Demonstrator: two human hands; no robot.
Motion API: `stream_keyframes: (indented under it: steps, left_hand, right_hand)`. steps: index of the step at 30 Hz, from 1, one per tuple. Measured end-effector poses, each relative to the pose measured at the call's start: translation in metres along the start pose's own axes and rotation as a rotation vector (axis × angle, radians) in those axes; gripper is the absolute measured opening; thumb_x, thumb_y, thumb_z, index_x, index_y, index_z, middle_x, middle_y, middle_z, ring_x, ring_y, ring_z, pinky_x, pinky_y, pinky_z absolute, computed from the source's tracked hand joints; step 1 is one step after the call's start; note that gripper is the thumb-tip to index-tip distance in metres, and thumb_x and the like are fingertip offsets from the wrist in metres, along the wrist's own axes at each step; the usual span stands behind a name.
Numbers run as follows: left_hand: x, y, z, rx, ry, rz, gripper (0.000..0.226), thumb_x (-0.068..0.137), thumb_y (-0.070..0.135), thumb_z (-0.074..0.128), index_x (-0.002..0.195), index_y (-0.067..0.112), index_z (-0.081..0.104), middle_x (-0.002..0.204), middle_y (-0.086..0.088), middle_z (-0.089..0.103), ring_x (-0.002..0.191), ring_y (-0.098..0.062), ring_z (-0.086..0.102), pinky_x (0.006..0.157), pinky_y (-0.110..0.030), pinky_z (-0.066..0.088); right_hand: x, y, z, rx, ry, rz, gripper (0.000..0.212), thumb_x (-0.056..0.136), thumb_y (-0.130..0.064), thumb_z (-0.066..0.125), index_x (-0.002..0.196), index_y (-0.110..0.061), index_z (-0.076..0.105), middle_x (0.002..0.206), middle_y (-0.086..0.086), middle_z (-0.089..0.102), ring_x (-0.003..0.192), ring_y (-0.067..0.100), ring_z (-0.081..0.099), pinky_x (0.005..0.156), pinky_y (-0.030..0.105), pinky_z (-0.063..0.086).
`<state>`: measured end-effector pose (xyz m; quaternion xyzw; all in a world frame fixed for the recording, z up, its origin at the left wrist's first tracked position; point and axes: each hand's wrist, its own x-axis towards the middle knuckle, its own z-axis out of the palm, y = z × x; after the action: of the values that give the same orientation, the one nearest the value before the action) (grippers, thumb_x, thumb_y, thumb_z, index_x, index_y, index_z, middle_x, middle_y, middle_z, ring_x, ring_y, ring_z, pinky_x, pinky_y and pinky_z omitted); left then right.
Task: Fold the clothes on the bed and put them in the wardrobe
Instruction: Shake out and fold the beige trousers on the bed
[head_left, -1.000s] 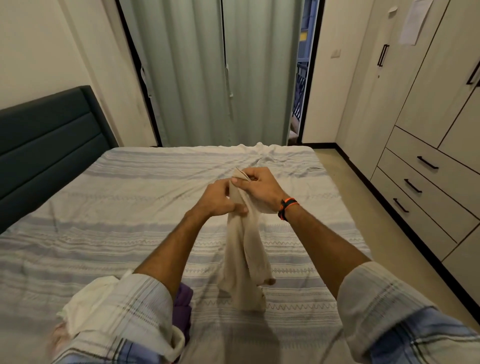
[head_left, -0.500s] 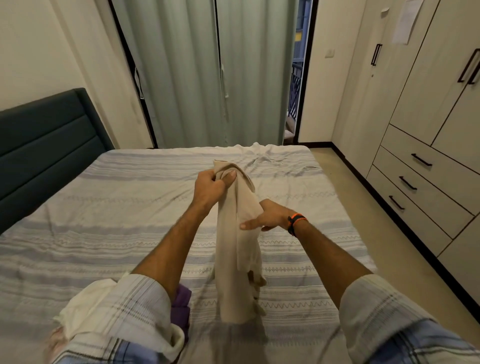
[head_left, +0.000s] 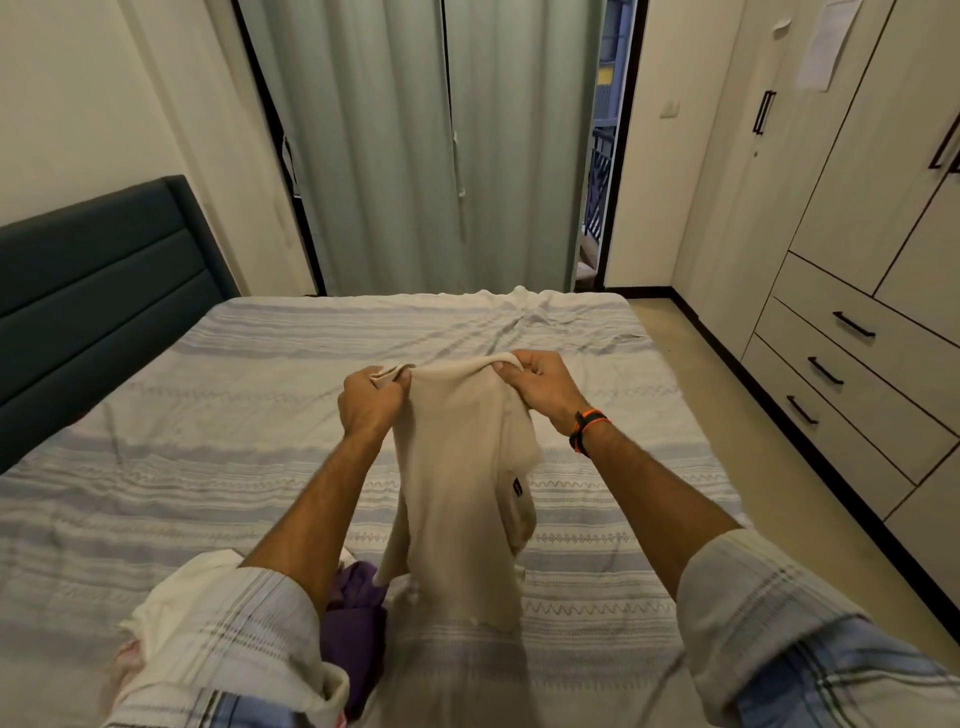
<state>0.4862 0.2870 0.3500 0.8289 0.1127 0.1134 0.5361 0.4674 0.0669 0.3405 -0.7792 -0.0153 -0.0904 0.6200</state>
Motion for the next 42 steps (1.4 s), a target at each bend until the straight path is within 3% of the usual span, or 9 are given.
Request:
stream_keyframes:
  steps: [7, 13, 16, 21, 26, 29, 33, 39, 42]
  left_hand:
    - [-0.01, 0.012, 0.011, 0.241, -0.265, 0.131, 0.077, 0.063, 0.032, 0.091, 0.127, 0.019, 0.051, 0.111, 0.002, 0.058, 0.104, -0.019, 0.057, 0.095, -0.039, 0.051]
    - [-0.012, 0.02, 0.023, 0.222, -0.611, 0.498, 0.064, 0.067, 0.027, 0.087, 0.124, 0.023, 0.06, 0.119, 0.007, 0.064, 0.113, -0.015, 0.058, 0.097, -0.039, 0.049]
    - [-0.006, 0.022, 0.02, 0.244, -0.605, 0.455, 0.053, 0.063, 0.034, 0.089, 0.108, 0.026, 0.063, 0.099, 0.003, 0.067, 0.094, -0.017, 0.063, 0.083, -0.037, 0.056]
    - [-0.008, 0.027, 0.017, 0.329, -0.617, 0.51, 0.028, 0.066, 0.036, 0.085, 0.087, 0.025, 0.07, 0.079, 0.007, 0.066, 0.078, -0.015, 0.061, 0.066, -0.028, 0.047]
    - [-0.015, 0.022, 0.012, 0.261, -0.479, 0.547, 0.025, 0.067, 0.023, 0.086, 0.067, 0.027, 0.061, 0.068, 0.008, 0.062, 0.066, -0.009, 0.055, 0.06, -0.025, 0.044]
    - [-0.011, 0.018, 0.002, 0.24, -0.41, 0.5, 0.024, 0.071, 0.017, 0.083, 0.064, 0.023, 0.06, 0.065, 0.007, 0.061, 0.063, -0.008, 0.052, 0.059, -0.024, 0.044]
    - [0.002, 0.01, -0.01, 0.33, -0.341, 0.439, 0.026, 0.069, 0.0, 0.061, 0.055, 0.022, 0.06, 0.077, 0.004, 0.069, 0.08, -0.012, 0.064, 0.073, -0.028, 0.055]
    - [-0.01, 0.009, -0.005, 0.305, -0.518, 0.417, 0.029, 0.07, 0.017, 0.081, 0.095, 0.023, 0.067, 0.086, 0.005, 0.069, 0.076, -0.01, 0.064, 0.067, -0.024, 0.053]
    - [-0.015, 0.011, 0.002, 0.289, -0.543, 0.496, 0.022, 0.073, 0.027, 0.081, 0.092, 0.024, 0.07, 0.078, 0.003, 0.069, 0.068, -0.011, 0.06, 0.059, -0.025, 0.047]
  right_hand:
    - [-0.004, -0.006, 0.018, 0.048, -0.051, -0.028, 0.042, 0.091, -0.035, 0.065, 0.093, 0.007, 0.065, 0.08, 0.02, 0.066, 0.073, 0.021, 0.056, 0.069, 0.037, 0.047]
    - [-0.009, -0.019, 0.019, 0.045, -0.147, -0.08, 0.023, 0.097, -0.026, 0.062, 0.091, -0.006, 0.071, 0.076, -0.002, 0.068, 0.067, 0.006, 0.062, 0.059, 0.02, 0.048]
    - [-0.009, -0.02, 0.012, -0.033, -0.199, -0.067, 0.042, 0.092, -0.036, 0.067, 0.08, 0.003, 0.062, 0.07, 0.007, 0.054, 0.063, 0.018, 0.048, 0.054, 0.024, 0.039]
    - [-0.014, -0.007, 0.003, -0.053, -0.277, 0.07, 0.028, 0.088, -0.037, 0.071, 0.083, -0.01, 0.063, 0.071, 0.0, 0.061, 0.062, 0.009, 0.055, 0.057, 0.022, 0.044]
    - [-0.023, 0.012, -0.001, -0.18, -0.401, 0.181, 0.059, 0.073, -0.056, 0.079, 0.089, -0.001, 0.065, 0.073, 0.003, 0.061, 0.068, 0.017, 0.058, 0.064, 0.032, 0.05]
    - [-0.026, 0.023, -0.006, -0.2, -0.45, 0.182, 0.038, 0.08, -0.034, 0.081, 0.084, 0.002, 0.067, 0.057, -0.005, 0.049, 0.067, 0.019, 0.053, 0.07, 0.033, 0.049]
    - [-0.024, 0.017, -0.006, -0.093, -0.226, 0.068, 0.02, 0.087, -0.022, 0.074, 0.088, -0.002, 0.072, 0.059, -0.004, 0.047, 0.057, 0.01, 0.041, 0.058, 0.023, 0.035]
    - [-0.018, -0.007, 0.016, -0.099, -0.259, -0.054, 0.009, 0.087, -0.016, 0.073, 0.089, -0.007, 0.074, 0.075, 0.009, 0.056, 0.071, 0.015, 0.046, 0.063, 0.02, 0.038]
    - [-0.018, -0.011, 0.024, -0.119, -0.269, -0.101, 0.016, 0.087, -0.024, 0.074, 0.087, -0.009, 0.076, 0.08, 0.015, 0.07, 0.074, 0.012, 0.057, 0.071, 0.025, 0.046]
